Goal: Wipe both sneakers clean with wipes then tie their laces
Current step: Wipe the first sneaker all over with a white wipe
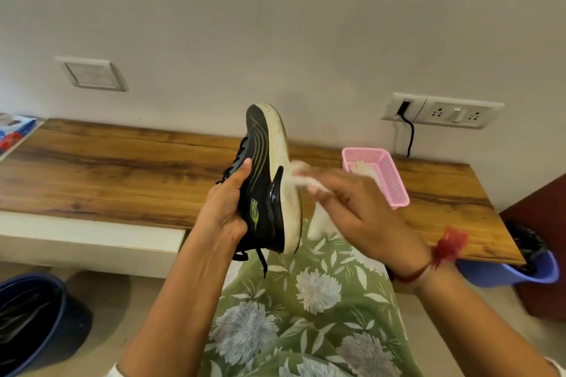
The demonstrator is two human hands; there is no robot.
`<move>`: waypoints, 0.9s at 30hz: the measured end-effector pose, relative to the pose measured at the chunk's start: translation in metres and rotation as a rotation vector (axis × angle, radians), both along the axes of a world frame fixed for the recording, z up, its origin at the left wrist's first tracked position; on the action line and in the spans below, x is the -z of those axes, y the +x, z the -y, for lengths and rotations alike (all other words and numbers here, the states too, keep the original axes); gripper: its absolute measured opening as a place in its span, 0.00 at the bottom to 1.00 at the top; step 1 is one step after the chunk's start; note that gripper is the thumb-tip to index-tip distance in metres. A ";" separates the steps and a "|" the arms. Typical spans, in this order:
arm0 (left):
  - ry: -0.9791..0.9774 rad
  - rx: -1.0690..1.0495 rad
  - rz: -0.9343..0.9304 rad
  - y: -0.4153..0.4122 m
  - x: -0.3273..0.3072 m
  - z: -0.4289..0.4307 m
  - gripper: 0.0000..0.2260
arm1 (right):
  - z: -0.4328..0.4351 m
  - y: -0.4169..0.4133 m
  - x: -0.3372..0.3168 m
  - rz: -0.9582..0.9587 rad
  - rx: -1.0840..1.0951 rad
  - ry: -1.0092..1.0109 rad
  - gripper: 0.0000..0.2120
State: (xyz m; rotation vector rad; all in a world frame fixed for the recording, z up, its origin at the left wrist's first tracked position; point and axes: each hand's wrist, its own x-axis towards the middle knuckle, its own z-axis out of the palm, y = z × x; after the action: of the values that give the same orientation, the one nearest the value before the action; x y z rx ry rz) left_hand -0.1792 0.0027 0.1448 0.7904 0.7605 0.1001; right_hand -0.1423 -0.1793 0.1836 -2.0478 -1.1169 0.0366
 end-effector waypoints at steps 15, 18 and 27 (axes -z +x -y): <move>-0.088 -0.028 -0.044 -0.001 -0.001 0.007 0.17 | 0.021 -0.025 0.037 0.312 -0.076 -0.348 0.21; -0.089 -0.042 -0.037 -0.002 -0.002 0.008 0.16 | 0.029 -0.026 0.028 0.074 -0.160 -0.297 0.18; -0.107 -0.070 -0.029 -0.006 -0.008 0.024 0.12 | -0.039 0.033 -0.013 0.099 0.084 -0.037 0.16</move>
State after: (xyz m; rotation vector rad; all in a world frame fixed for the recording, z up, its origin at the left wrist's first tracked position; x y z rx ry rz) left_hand -0.1850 -0.0214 0.1532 0.6647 0.8148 0.1099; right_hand -0.1089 -0.1400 0.1965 -2.1478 -1.0956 -0.0877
